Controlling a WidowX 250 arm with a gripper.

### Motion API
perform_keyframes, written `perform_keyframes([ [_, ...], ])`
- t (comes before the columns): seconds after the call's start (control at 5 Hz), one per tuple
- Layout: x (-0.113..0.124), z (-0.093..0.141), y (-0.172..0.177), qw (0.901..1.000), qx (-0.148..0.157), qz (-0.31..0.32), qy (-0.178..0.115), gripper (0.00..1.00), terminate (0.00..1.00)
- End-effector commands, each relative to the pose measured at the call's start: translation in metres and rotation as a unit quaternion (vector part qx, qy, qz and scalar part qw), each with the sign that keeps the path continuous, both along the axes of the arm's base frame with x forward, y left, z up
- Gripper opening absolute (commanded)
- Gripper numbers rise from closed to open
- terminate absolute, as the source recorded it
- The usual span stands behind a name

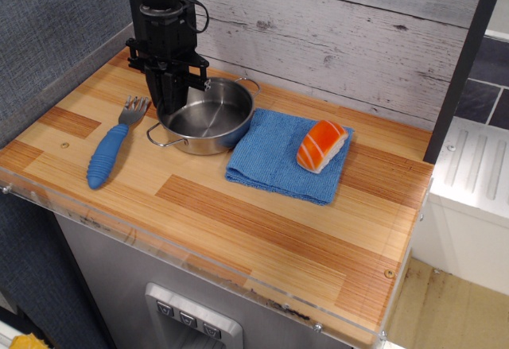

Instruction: Move pot to left of blue cloth.

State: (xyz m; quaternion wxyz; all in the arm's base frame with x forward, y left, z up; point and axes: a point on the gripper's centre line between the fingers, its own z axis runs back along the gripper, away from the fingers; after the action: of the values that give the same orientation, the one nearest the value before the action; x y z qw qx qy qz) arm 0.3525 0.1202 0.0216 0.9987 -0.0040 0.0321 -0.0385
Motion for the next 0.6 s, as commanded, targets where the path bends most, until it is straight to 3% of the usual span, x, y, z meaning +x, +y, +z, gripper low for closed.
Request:
perform_keyframes([
  [0.0,-0.017,0.112,-0.004,0.9882,0.029,0.000,-0.150,1.00,0.00],
  [0.2,-0.019,0.136,-0.034,0.9824,0.016,-0.040,-0.182,1.00,0.00],
  [0.4,-0.020,0.137,-0.045,0.9817,0.002,-0.056,-0.182,1.00,0.00],
])
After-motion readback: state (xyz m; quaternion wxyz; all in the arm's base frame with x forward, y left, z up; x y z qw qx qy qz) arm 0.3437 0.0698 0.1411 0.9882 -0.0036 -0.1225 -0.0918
